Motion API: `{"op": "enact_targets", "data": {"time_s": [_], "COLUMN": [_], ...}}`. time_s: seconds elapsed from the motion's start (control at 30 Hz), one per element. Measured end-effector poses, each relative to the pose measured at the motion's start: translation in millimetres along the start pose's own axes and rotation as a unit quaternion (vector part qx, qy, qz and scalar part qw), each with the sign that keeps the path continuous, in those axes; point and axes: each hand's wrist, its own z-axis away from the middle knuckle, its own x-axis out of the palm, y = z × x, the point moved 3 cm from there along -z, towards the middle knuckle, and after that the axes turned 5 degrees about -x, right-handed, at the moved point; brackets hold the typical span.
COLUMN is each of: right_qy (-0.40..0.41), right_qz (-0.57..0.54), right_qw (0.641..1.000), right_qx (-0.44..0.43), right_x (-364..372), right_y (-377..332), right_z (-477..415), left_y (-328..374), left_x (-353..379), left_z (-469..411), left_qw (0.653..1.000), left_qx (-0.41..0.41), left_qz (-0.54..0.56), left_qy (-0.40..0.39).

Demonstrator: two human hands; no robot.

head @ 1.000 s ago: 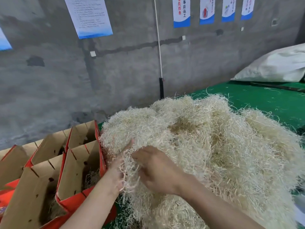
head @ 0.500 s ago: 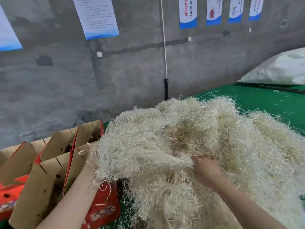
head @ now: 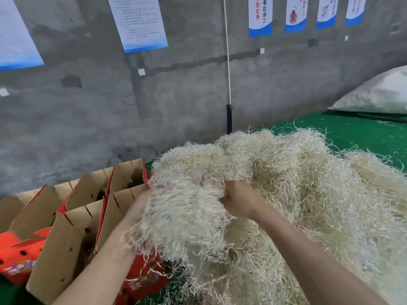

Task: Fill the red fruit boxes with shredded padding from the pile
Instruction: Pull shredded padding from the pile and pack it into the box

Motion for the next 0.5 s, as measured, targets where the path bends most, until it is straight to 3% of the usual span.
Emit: {"op": "enact_targets", "data": {"time_s": [0.1, 0.23, 0.3, 0.37, 0.43, 0.5], "right_qy": [0.001, -0.026, -0.048, -0.018, -0.010, -0.046], "right_qz": [0.073, 0.099, 0.126, 0.099, -0.045, -0.177], "right_qw": [0.988, 0.980, 0.982, 0.993, 0.998, 0.980], "right_qx": [0.139, 0.169, 0.132, 0.055, -0.051, -0.075], "right_x": [9, -5, -26, -50, -62, -45], "right_y": [61, 75, 58, 33, -2, -22], "right_z": [12, 22, 25, 28, 31, 25], "left_y": [-7, -17, -13, -8, -7, -4], "left_x": [3, -2, -2, 1, 8, 16], "left_z": [-4, -13, -17, -18, -18, -15], "left_qw": [0.996, 0.996, 0.998, 0.998, 0.996, 0.992], "left_qx": [-0.038, -0.049, -0.016, 0.018, 0.033, 0.057], "left_qz": [-0.050, -0.029, -0.029, -0.040, -0.047, -0.075], "left_qy": [-0.061, -0.066, -0.055, -0.048, -0.068, -0.087]}}
